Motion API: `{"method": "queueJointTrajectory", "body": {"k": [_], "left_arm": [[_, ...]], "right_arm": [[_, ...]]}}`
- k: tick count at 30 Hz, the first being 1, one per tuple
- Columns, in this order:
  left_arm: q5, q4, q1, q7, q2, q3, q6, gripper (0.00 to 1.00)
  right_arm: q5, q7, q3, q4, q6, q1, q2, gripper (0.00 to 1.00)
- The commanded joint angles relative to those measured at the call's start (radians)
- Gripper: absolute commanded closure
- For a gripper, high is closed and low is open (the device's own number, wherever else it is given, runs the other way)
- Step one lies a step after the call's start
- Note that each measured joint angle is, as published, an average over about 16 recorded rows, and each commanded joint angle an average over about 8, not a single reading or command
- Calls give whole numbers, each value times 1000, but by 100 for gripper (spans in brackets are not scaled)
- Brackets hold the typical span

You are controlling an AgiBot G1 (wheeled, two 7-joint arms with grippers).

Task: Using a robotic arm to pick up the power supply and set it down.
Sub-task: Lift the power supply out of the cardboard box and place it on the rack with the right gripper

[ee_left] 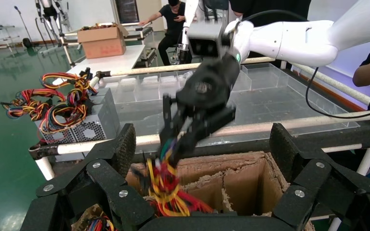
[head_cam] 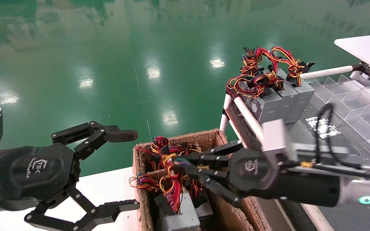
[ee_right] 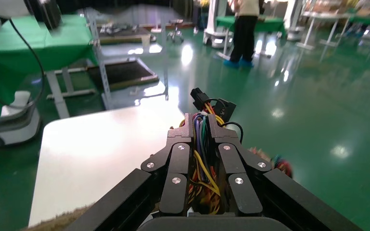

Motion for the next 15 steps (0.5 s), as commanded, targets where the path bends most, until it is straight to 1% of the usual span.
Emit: {"method": "queueJointTrajectory", "body": {"k": [1, 9, 15], "left_arm": [[0, 0, 0, 0, 0, 0, 0, 0], [0, 0, 0, 0, 0, 0, 0, 0], [0, 0, 0, 0, 0, 1, 0, 0]], "right_arm": [[25, 7, 18, 22, 4, -7, 19, 100], [116, 11, 99, 65, 19, -11, 89, 100], [172, -5, 162, 57, 26, -4, 145, 100]]}}
